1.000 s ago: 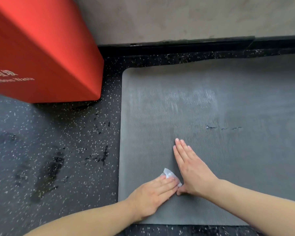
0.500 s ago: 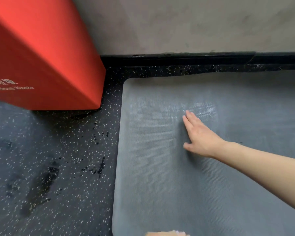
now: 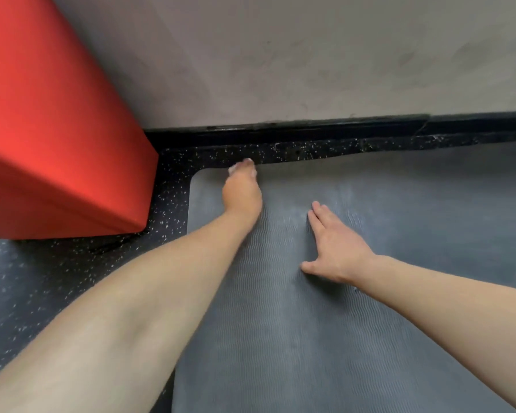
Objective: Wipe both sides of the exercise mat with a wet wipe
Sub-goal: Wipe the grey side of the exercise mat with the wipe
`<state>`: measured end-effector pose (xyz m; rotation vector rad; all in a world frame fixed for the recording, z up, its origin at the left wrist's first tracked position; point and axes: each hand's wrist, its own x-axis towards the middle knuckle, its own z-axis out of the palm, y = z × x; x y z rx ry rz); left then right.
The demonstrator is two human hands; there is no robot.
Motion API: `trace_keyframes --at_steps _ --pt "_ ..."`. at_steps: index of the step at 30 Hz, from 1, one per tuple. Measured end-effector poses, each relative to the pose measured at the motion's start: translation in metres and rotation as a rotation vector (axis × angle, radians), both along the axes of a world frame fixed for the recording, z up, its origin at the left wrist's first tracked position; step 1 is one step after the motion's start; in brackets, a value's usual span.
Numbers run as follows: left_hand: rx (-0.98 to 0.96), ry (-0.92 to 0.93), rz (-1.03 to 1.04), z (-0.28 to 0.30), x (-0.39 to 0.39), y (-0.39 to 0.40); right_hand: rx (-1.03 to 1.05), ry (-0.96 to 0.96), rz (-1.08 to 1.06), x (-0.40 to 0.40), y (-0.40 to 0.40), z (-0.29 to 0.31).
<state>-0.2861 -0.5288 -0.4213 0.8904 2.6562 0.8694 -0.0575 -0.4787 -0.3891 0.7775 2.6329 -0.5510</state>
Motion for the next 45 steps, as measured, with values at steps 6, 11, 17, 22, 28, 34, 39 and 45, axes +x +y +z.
trace_keyframes --at_steps 6,11,17,22,28,34,39,45 --pt "0.021 0.202 -0.303 -0.026 0.006 0.005 0.039 0.07 -0.124 -0.037 0.035 0.017" --pt "-0.011 0.314 -0.535 -0.02 0.038 0.0 0.039 0.061 -0.215 -0.051 0.045 0.017" --pt "0.046 0.457 -0.607 -0.017 -0.002 0.009 0.096 0.06 -0.113 -0.038 0.04 0.014" --pt "-0.024 0.374 -0.578 -0.021 0.018 0.005 0.125 0.052 -0.074 -0.035 0.037 0.018" --pt "-0.265 0.404 -0.152 0.005 -0.038 0.009 0.13 0.008 -0.031 -0.036 0.035 0.022" --pt "-0.285 0.397 -0.85 0.005 0.028 -0.007 0.142 -0.019 0.008 -0.035 0.036 0.023" --pt "-0.361 0.391 -0.511 0.018 -0.021 0.012 0.156 -0.121 0.075 -0.036 0.035 0.029" --pt "-0.223 0.398 -0.885 0.009 0.025 -0.016 0.163 -0.125 0.081 -0.037 0.034 0.031"
